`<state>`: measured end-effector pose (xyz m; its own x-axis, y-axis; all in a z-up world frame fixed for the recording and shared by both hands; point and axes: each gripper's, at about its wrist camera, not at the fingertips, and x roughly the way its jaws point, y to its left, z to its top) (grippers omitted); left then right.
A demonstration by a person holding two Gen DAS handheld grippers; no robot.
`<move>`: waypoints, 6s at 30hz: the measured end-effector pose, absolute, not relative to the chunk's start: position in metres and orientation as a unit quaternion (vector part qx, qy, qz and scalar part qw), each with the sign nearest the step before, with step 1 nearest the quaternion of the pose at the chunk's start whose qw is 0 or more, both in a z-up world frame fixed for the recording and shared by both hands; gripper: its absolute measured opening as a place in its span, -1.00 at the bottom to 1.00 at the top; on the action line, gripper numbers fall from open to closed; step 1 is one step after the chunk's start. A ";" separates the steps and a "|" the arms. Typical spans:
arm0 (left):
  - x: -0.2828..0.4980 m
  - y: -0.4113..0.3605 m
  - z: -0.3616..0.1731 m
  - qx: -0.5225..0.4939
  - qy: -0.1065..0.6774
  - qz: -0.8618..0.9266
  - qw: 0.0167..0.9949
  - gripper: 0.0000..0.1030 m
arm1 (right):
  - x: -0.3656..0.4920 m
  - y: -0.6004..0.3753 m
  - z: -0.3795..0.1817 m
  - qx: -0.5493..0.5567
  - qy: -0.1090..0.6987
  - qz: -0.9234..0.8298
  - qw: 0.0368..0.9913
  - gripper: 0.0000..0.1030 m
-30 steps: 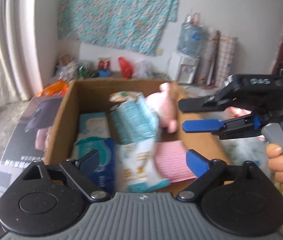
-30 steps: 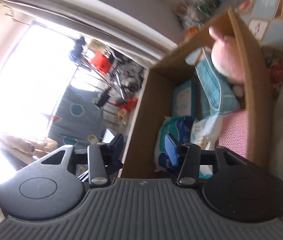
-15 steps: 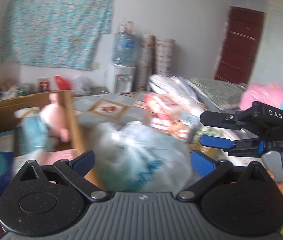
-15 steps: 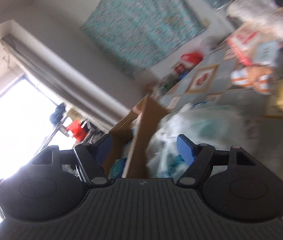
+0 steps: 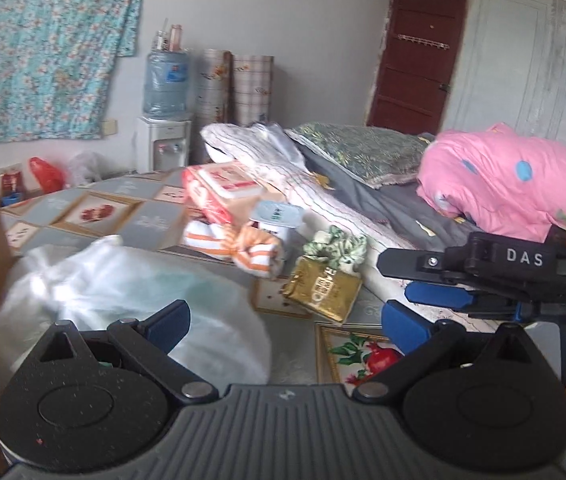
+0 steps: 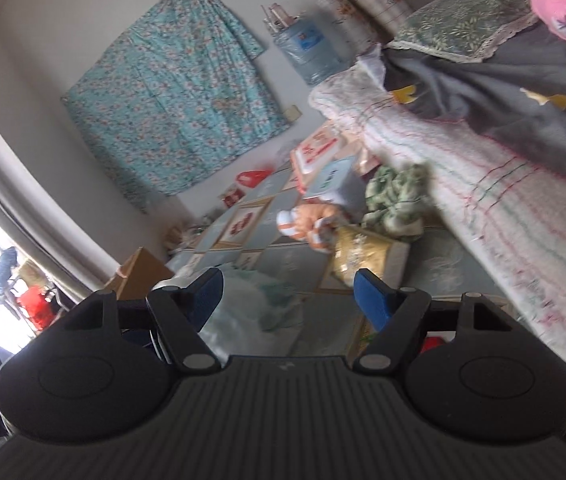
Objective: Organize soft objects
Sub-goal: 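Move the right tool to the white yogurt cup and close on it, then lift the yogurt cup with the right gripper toward the box, then lower the yogurt cup into the box and open the right gripper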
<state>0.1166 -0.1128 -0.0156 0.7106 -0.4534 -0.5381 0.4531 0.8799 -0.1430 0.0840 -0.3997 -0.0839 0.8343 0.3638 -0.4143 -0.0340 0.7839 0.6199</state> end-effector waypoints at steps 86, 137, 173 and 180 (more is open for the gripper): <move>0.102 -0.134 -0.036 0.038 0.305 -0.285 0.908 0.95 | 0.101 -0.430 -0.105 0.341 0.330 0.178 0.862 0.52; 0.144 -0.175 -0.023 0.016 0.250 -0.224 0.942 0.23 | 0.158 -0.413 -0.063 0.368 0.276 0.274 0.844 -0.46; 0.072 0.185 0.044 -0.084 0.371 0.076 0.922 0.21 | 0.193 0.031 -0.042 0.294 0.562 0.475 0.610 -0.42; 0.065 0.198 0.012 -0.085 0.418 0.078 0.901 0.22 | 0.204 0.048 -0.081 0.289 0.608 0.454 0.584 -0.41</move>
<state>0.0646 0.1985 0.0120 0.6382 0.0696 -0.7668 -0.2119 0.9733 -0.0879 0.2038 0.0483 -0.0810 -0.1515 0.8817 -0.4469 -0.1790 0.4202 0.8896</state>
